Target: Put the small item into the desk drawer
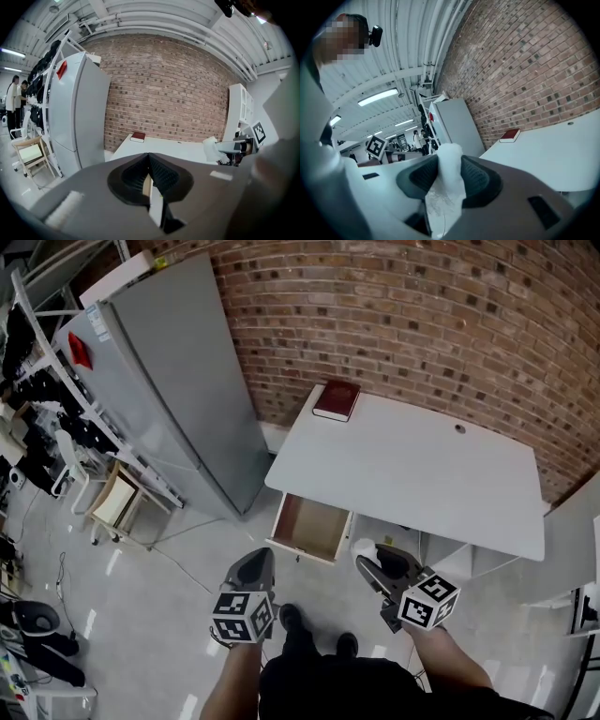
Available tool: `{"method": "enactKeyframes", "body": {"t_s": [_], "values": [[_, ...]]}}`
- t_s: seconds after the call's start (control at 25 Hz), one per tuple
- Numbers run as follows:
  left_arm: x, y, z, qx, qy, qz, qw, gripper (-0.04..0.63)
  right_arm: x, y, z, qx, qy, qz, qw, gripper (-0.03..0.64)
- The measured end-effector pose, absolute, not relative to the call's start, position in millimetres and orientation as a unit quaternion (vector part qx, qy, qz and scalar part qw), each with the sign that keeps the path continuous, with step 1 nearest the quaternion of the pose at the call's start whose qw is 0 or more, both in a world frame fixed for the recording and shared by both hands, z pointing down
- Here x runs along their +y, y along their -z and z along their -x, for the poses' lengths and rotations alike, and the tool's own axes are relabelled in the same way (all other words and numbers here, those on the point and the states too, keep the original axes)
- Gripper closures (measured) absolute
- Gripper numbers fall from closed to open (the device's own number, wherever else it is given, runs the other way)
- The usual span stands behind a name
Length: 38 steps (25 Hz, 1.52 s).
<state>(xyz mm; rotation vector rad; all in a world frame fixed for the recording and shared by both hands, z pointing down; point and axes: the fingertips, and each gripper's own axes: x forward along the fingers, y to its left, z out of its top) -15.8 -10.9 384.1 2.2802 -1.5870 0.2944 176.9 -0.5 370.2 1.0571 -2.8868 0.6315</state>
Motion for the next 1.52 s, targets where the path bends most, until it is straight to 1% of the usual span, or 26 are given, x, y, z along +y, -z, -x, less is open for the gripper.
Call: {"method": "enactKeyframes", "body": {"t_s": [0.2,0.52,0.76,1.16,1.52], "values": [[-45.2,-395.4,38.9,-0.55,-0.089,-0.809,0.184,0.584,-34.4,-377.1,-156.3,-0.915,-0.202,-0.348,0.02,0.459],[-114.5,-394.5,123.3,-0.549,-0.077,-0.81,0.192,0.584,-97.4,-374.4,-81.6,-0.913,-0.201,-0.354,0.038,0.459],[-146.2,-411.1,162.5,-0.533,-0.082,-0.816,0.208,0.584,-122.5,-382.4,-38.5,-0.906,-0.204,-0.369,0.045,0.459],[-164.4,-447.6,159.3,-0.511,-0.106,-0.819,0.238,0.584,-137.5,-410.3,-40.5,-0.892,-0.223,-0.387,0.063,0.459],[-186.8,-491.3,127.6,-0.49,-0.147,-0.816,0.271,0.584,-172.5,-454.5,-49.5,-0.887,-0.253,-0.376,0.082,0.459]]}}
